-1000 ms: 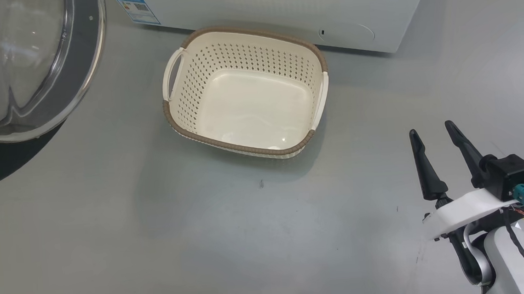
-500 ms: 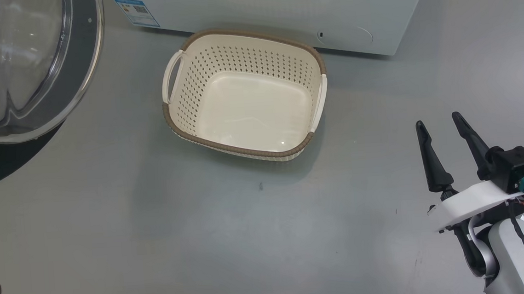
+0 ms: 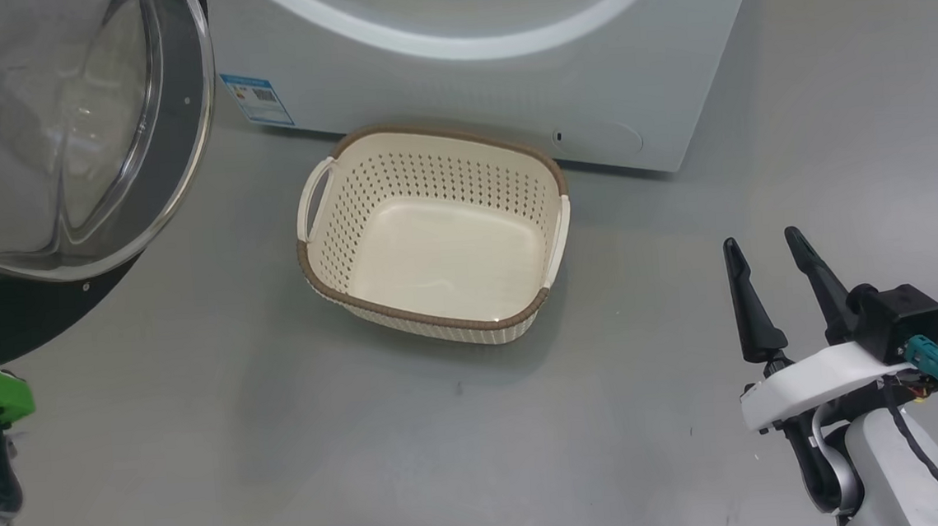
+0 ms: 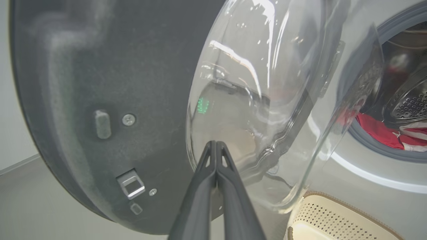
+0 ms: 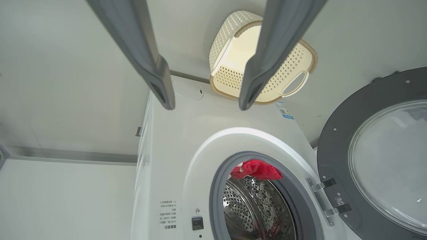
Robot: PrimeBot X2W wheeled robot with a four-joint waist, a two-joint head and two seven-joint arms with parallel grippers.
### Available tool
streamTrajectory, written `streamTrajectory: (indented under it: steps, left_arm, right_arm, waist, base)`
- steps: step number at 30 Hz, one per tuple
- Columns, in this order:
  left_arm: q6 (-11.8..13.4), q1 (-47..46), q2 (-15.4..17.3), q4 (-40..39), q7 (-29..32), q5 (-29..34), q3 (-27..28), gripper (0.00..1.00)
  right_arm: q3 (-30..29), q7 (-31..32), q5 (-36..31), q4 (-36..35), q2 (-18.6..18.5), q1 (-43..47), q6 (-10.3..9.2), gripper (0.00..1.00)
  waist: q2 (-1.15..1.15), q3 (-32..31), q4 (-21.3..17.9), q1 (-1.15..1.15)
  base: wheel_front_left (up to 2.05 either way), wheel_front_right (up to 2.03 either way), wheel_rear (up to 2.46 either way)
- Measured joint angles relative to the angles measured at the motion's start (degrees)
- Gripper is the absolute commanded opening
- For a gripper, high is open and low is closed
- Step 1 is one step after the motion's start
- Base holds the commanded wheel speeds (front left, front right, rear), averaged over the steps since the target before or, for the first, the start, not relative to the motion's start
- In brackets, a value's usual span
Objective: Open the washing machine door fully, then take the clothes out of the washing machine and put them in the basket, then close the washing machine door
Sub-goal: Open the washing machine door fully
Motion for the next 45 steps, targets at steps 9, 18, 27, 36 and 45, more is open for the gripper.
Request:
streamTrajectory:
  steps: [9,18,27,36,45]
  left_arm:
    - [-1.2,4.6,-1.1,-1.8,-0.1,2.2,-2.9,0.00]
    - [-2.0,9.6,-3.7,-4.8,-0.1,4.1,-6.2,0.00]
    - [-2.3,12.9,-5.7,-8.6,-0.1,5.0,-8.2,0.00]
    - [-2.7,15.5,-8.4,-14.2,-0.1,6.7,-10.5,0.00]
    - [-2.8,18.0,-9.7,-17.2,-0.2,7.7,-11.9,1.00]
  right_arm:
    - [-0.8,-0.8,1.0,1.7,1.0,2.3,0.03,1.00]
    - [-1.7,-1.1,2.2,2.3,1.5,4.6,0.05,1.00]
    - [-2.2,-1.2,2.5,2.3,1.7,6.4,0.07,1.00]
    - [-3.3,-1.2,2.5,1.0,1.4,7.9,0.05,1.00]
    - [-3.5,-1.2,2.5,0.1,1.3,8.5,0.04,1.00]
  waist:
    - [0.00,-5.8,-2.4,0.00]
    - [0.00,-10.4,-6.5,0.00]
    - [0.00,-13.4,-10.1,0.00]
    - [0.00,-14.9,-12.7,0.00]
    - [0.00,-14.7,-13.1,0.00]
  base:
    - [0.00,0.00,0.00]
    - [0.00,0.00,0.00]
    - [0.00,0.00,0.00]
    - [0.00,0.00,0.00]
    - [0.00,0.00,0.00]
